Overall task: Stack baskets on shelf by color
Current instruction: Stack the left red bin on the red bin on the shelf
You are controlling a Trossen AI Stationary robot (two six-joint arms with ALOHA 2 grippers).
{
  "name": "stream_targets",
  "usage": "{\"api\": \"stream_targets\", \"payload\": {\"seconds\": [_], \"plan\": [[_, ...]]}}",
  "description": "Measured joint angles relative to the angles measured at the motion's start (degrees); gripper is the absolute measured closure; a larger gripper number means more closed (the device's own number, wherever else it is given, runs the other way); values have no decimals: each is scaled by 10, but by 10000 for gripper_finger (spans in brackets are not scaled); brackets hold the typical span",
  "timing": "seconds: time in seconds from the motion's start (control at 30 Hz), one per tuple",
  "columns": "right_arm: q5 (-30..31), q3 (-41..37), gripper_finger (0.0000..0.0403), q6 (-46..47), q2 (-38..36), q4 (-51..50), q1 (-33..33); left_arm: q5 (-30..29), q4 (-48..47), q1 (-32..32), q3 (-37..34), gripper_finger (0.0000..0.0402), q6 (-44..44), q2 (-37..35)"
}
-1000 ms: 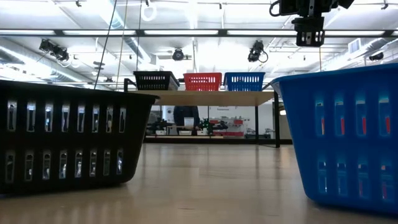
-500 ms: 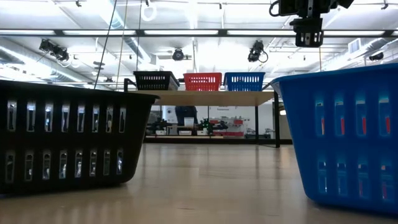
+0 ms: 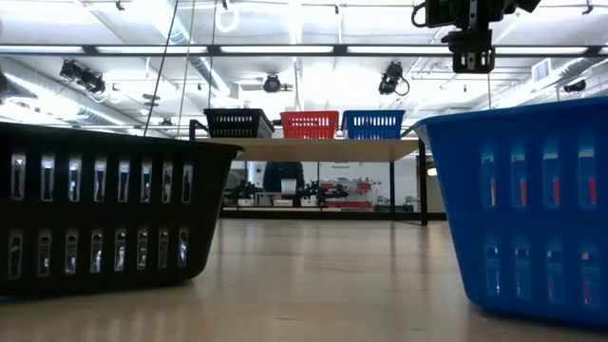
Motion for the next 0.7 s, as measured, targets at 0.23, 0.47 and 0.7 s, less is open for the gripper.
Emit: {"api": "stream_targets", "payload": {"seconds": [0.23, 0.47, 0.7], "plan": [[0, 0, 190, 0, 0, 1, -12, 48, -40, 46, 52, 277, 52, -4], [0, 0, 190, -4, 0, 2, -25, -10, -221, 47, 144, 247, 101, -8], [0, 0, 190, -3, 1, 8, -40, 35, -199, 48, 70, 164, 87, -10]]}}
